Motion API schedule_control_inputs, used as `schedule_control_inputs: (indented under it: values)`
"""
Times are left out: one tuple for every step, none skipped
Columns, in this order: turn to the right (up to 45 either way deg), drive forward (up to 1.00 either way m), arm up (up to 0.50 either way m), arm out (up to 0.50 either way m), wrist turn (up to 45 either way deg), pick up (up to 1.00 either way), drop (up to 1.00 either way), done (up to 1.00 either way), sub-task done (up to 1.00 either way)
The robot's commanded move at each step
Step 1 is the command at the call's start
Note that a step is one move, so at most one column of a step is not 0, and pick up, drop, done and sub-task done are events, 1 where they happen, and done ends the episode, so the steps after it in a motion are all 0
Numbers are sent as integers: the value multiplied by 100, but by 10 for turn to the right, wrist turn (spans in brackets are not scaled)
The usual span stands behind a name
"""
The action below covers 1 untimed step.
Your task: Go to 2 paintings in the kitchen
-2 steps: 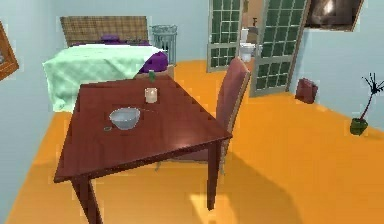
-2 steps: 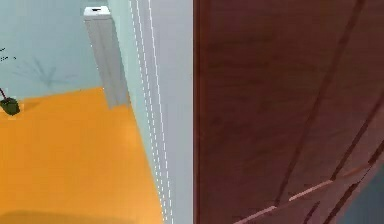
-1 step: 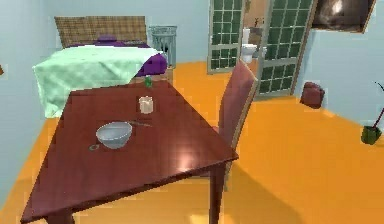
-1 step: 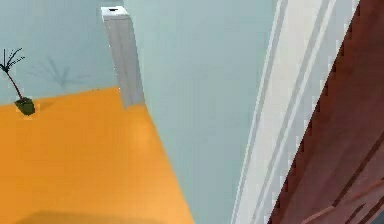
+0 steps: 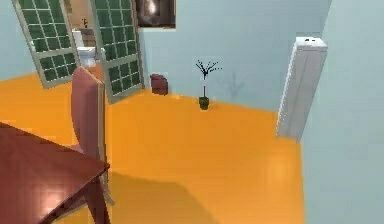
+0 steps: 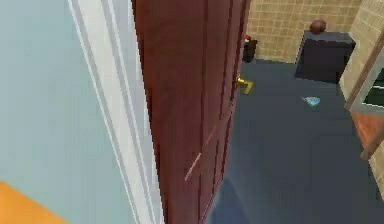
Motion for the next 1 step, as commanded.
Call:
schedule_control_inputs:
  values:
    - [0,85,0,0,0,0,0,0,0]
